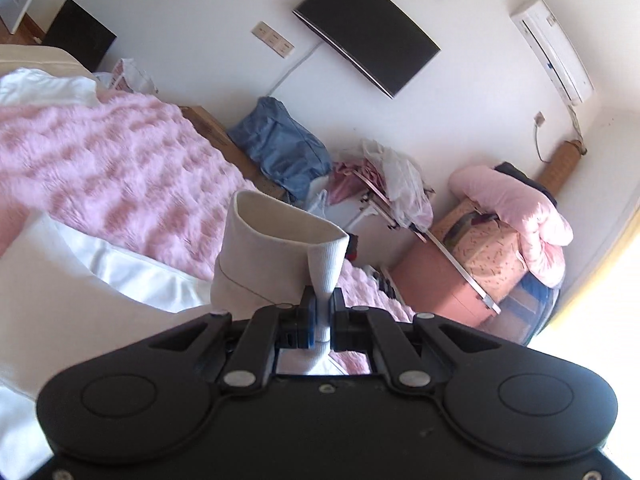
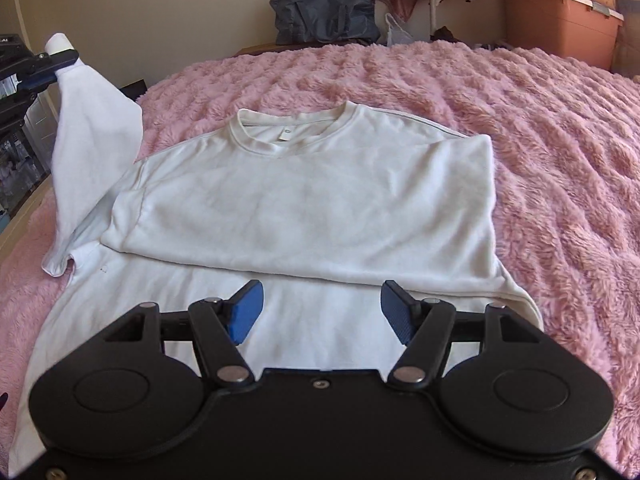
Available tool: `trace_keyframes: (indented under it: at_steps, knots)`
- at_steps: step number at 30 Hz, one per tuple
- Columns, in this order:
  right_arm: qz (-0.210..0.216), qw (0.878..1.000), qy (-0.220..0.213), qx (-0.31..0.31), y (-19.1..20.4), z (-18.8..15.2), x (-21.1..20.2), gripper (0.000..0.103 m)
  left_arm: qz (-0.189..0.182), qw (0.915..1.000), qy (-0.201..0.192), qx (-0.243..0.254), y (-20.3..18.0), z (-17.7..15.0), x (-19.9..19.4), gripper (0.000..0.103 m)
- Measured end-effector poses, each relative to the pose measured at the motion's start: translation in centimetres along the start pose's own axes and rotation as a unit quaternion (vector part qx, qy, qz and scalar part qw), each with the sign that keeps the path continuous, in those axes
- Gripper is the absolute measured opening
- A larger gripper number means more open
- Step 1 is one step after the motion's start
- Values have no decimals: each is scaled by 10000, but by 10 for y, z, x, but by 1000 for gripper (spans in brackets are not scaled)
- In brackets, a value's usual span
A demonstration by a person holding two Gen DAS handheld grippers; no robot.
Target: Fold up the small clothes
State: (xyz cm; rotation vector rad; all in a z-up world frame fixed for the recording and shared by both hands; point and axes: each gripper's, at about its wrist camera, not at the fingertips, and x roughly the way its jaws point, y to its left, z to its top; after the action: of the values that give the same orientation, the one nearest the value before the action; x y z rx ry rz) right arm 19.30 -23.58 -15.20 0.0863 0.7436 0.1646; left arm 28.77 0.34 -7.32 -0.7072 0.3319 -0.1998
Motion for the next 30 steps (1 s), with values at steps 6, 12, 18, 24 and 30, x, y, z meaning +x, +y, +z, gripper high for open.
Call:
trace_keyframes:
  at_steps: [6, 12, 18, 24, 30]
  knots:
    - [-121, 9989, -78, 447, -54, -13, -9, 66, -221, 9969, 698, 278, -47, -73, 62, 3]
    - [-208, 9974, -109, 681, -90, -22, -11, 66, -161, 9893, 1314, 612, -66, -148, 110, 3]
    - [-277, 9959, -80, 853, -113, -32, -9, 66, 33, 9807, 1711, 950, -70, -187, 149, 4]
    - [-313, 9948, -13, 968, -120, -38, -8, 66, 110, 9680, 2209, 1187, -70, -200, 161, 29]
    - [-332, 9957, -261, 827, -116, -23, -10, 66, -254, 9746, 1664, 1480, -64, -151, 98, 44]
